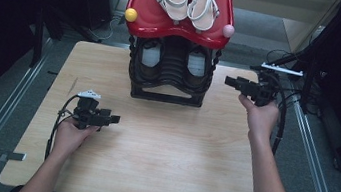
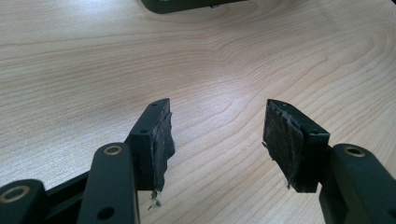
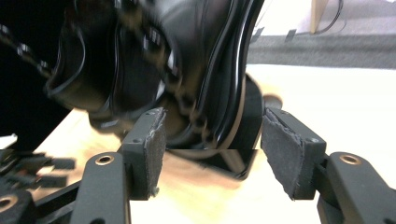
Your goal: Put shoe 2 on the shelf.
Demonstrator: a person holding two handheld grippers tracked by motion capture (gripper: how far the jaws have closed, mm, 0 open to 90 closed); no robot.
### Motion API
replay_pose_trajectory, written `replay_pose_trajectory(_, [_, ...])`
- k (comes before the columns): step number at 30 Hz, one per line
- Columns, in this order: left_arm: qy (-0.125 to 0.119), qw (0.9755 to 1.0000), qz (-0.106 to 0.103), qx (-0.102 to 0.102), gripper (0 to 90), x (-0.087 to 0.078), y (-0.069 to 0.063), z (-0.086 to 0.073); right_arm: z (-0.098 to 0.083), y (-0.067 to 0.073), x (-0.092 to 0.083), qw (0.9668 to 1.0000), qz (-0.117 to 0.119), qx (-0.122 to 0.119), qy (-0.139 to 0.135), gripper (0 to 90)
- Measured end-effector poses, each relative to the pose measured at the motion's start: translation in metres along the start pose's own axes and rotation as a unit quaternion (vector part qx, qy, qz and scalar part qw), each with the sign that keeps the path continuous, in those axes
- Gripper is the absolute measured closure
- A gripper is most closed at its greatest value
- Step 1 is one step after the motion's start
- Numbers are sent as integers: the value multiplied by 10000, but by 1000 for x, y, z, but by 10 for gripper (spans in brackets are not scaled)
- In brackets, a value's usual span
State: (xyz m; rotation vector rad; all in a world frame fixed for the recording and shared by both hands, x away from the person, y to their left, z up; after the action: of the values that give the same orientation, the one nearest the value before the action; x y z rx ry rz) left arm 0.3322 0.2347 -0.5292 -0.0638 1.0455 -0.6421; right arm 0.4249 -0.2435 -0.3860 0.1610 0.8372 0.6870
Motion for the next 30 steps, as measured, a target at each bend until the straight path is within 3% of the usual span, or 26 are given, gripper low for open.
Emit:
replay_pose_trajectory(5, [13,10000,-14,-17,419,0,0,0,-26,5,11,9997,223,-32,78,414])
replay_pose_trajectory(10, [4,10000,-12,-5,403,2,-2,0,-50,8,24,9981,591,30,165,414])
replay_pose_trajectory(13, [27,10000,-22,19,402,2,-2,0,-62,12,30,9979,625,-84,167,416])
replay_pose_trajectory(17, [25,10000,-33,9,402,3,-4,0,-80,13,39,9966,793,-25,226,417])
replay_pose_trajectory(24, [15,10000,-51,69,397,5,-7,1,-102,16,49,9971,717,-169,202,423])
replay_pose_trajectory(30, [90,9996,-119,243,384,8,-15,2,-119,9,64,9961,737,-107,482,423])
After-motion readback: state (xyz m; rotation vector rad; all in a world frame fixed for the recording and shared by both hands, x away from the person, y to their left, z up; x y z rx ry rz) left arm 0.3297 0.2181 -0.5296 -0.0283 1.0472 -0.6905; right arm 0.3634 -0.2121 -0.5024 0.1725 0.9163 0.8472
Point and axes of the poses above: each handheld gripper's, and its own axes: x roughly forward along the jaws, z roughly out of its top, y roughly to its left, the point moved 1 cm from there along x, roughly forward along the jaws, and after that the axes turned 12 degrees about y, right-handed, at the moved point
